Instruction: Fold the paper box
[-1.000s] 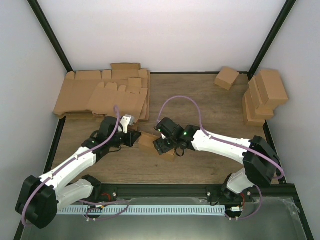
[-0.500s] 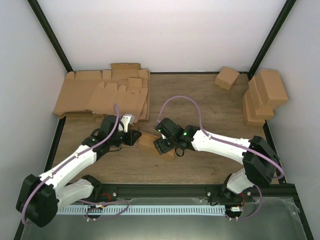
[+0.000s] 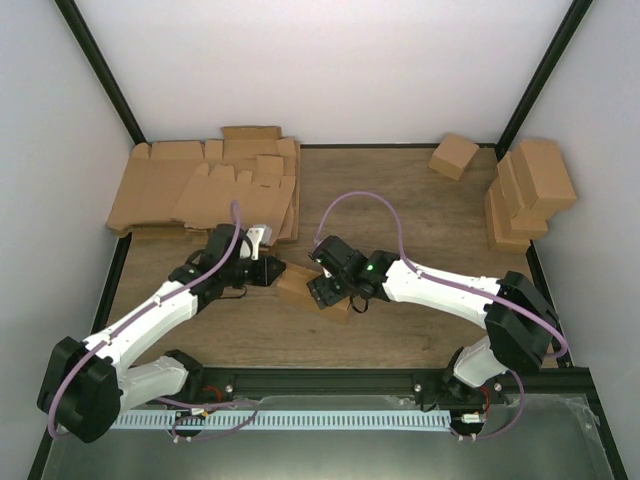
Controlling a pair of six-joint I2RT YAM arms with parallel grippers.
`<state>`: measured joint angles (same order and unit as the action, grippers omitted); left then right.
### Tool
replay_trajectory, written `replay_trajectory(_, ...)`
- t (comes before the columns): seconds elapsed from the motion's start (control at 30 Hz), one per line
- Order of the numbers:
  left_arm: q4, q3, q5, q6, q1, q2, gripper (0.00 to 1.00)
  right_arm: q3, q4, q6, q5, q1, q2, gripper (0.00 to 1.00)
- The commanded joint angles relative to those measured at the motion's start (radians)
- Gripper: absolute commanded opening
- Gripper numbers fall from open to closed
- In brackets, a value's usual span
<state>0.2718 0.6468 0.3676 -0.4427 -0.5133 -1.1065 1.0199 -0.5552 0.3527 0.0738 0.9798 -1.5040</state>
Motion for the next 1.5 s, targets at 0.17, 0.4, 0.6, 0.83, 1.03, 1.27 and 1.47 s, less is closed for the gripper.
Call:
replay_trajectory(0.17, 0.081, -0.022, -0.07, 0.075, -0.01, 0.024, 0.07, 0.011, -0.041, -0.02, 0.031, 0.008, -0.029, 0.79)
replay_trajectory(0.4, 0.171, 0.049, -0.16, 0.147, -0.01, 0.056, 0.07, 0.017, -0.05, -0.029, 0.042, 0.008, -0.029, 0.79)
replay_trajectory(0.6, 0.185, 0.061, -0.138, 0.171, -0.01, 0.017, 0.07, 0.023, -0.061, -0.031, 0.046, 0.008, -0.03, 0.79)
replay_trajectory(0.83, 0.168, 0.034, -0.108, 0.161, -0.014, 0.014, 0.07, 0.023, -0.066, -0.033, 0.051, 0.008, -0.027, 0.79)
replay_trajectory(1.03, 0.162, 0.015, -0.172, 0.164, -0.045, 0.014, 0.04, 0.035, -0.086, -0.033, 0.079, 0.008, -0.011, 0.81)
replay_trajectory(1.27, 0.17, 0.013, -0.303, 0.14, -0.14, -0.001, 0.04, 0.043, -0.122, -0.02, 0.105, 0.008, 0.047, 0.84)
replay_trajectory(1.47, 0.199, 0.033, -0.366, 0.14, -0.172, -0.015, 0.04, 0.048, -0.171, -0.021, 0.154, 0.008, 0.075, 0.86)
